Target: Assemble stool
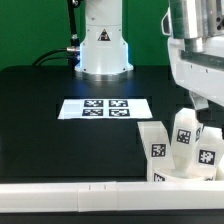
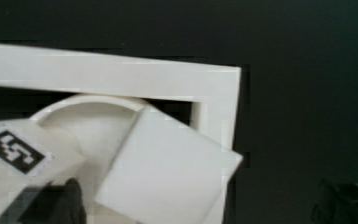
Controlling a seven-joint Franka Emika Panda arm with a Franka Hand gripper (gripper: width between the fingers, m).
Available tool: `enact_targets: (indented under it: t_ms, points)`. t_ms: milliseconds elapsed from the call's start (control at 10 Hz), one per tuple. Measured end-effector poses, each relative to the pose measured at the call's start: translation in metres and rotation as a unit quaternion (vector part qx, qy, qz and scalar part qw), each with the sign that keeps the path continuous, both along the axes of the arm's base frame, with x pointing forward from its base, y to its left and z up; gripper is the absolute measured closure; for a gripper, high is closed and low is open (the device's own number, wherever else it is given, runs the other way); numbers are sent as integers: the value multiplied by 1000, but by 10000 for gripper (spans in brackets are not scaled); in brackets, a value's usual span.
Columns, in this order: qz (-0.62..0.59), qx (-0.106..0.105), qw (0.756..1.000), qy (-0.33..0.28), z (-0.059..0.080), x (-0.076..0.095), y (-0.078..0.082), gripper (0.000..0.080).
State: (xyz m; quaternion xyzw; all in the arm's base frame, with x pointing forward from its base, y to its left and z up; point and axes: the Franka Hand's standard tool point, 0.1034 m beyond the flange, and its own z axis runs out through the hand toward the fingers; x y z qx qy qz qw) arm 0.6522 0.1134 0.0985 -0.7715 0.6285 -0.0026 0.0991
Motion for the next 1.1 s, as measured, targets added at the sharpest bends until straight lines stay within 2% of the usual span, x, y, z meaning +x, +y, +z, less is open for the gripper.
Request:
enact_targets:
  t_ms: [200,300,400,500,600,900,1000,1100]
  points:
    - [80,-11,997,-13,0,0,0,150]
    - [198,-30,979,-28,5,1,2,150]
    - [293,-39,954,-45,8,0,6,150]
    - [326,-42,943,-54,4,-3,5,150]
    - [335,-54,938,-65,2,-4,0,150]
    - [443,-79,890,-73,2,-4,-3,150]
    - [549,-103,826,-78,2,-3,0,150]
    - [620,-112,772,-84,3,-4,6,150]
